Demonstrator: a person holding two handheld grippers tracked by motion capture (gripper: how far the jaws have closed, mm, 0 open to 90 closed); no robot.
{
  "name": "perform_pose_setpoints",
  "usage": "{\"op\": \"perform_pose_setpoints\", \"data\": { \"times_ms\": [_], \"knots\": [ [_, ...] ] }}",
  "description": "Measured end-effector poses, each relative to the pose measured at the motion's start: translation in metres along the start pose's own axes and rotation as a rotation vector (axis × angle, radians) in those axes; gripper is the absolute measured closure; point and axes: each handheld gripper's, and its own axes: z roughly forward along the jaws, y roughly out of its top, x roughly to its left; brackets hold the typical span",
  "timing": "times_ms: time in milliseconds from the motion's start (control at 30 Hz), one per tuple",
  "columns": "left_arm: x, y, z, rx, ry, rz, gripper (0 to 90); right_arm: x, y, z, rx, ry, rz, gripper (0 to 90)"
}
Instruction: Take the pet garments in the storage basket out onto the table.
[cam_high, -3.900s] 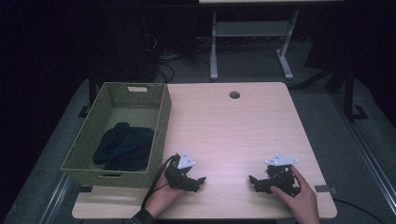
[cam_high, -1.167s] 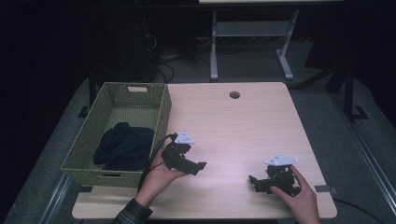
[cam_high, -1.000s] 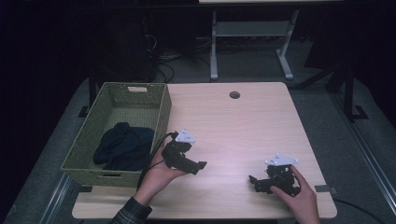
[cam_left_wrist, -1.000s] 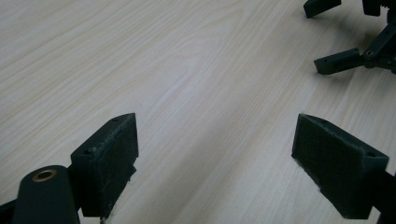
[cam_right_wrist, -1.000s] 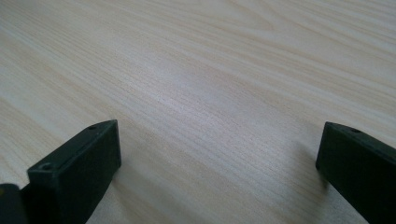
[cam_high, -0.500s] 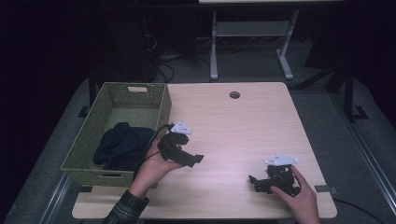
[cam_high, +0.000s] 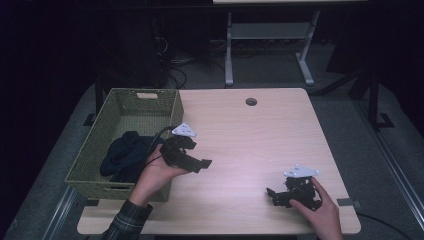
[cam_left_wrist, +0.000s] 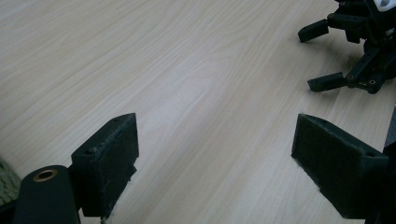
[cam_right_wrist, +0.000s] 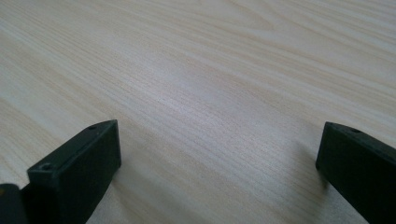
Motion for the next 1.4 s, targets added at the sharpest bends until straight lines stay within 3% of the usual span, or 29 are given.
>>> {"op": "perform_pose_setpoints", "data": {
  "times_ms": [700, 1400],
  "knots": [
    [0.024, -0.011, -0.034, -0.034, 0.039, -0.038, 16.8, 0.000, 0.000, 0.000, 0.000, 0.000, 0.001, 0.0],
    [0.050, -0.028, -0.070, -0.056, 0.122, -0.081, 16.9, 0.000, 0.000, 0.000, 0.000, 0.000, 0.001, 0.0]
  ]
}}
